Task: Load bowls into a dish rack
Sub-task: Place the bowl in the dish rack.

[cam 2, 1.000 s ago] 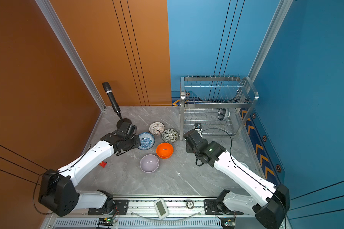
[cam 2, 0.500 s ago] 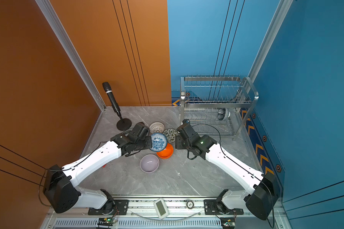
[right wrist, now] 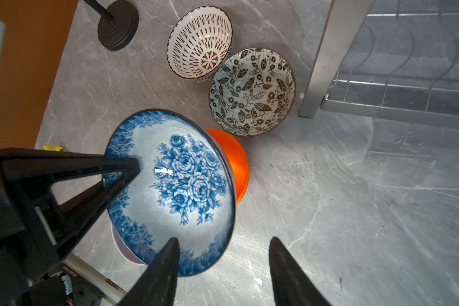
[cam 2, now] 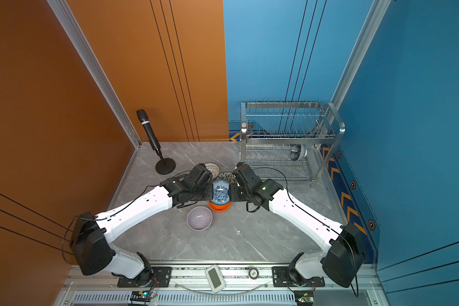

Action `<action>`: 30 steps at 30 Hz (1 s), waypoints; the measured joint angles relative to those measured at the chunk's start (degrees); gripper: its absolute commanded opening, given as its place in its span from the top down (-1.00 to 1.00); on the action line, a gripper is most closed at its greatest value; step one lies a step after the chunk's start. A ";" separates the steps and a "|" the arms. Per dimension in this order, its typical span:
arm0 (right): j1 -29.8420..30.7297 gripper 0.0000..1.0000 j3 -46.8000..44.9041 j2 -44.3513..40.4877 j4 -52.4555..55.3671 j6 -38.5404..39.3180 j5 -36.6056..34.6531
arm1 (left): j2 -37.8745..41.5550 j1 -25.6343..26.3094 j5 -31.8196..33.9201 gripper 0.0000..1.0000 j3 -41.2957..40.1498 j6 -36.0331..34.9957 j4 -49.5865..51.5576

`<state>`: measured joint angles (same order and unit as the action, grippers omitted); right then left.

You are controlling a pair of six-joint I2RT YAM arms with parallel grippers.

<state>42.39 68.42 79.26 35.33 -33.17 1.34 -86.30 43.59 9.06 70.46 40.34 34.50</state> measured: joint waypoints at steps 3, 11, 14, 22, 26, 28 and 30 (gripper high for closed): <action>-0.11 0.20 0.00 0.59 -0.02 -0.02 0.17 | -0.87 0.76 -0.04 1.00 1.18 -0.22 0.00; -2.08 0.34 0.00 0.81 0.02 -0.66 0.17 | -0.94 1.18 -0.22 1.00 2.62 -0.92 0.00; -3.39 0.45 0.00 0.81 0.02 -0.76 0.17 | -0.94 1.33 -0.26 1.00 2.67 -1.14 0.02; -4.72 0.63 -0.02 0.79 0.02 -1.25 0.46 | -1.11 1.95 -0.59 1.00 3.45 -1.49 0.02; -5.14 0.60 -0.04 0.79 0.02 -1.29 0.76 | -1.16 2.19 -0.68 1.00 3.61 -1.49 -0.02; -5.25 0.59 -0.04 0.79 0.00 -1.27 1.09 | -1.20 2.29 -0.83 1.00 3.63 -1.49 -0.02; -5.35 0.59 -0.24 0.79 0.00 -1.29 1.51 | -1.25 2.34 -1.07 1.00 3.63 -1.49 -0.02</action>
<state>37.04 68.18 80.05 35.33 -34.46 2.85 -87.55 45.93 7.99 74.08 38.85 34.48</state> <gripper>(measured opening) 0.202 0.079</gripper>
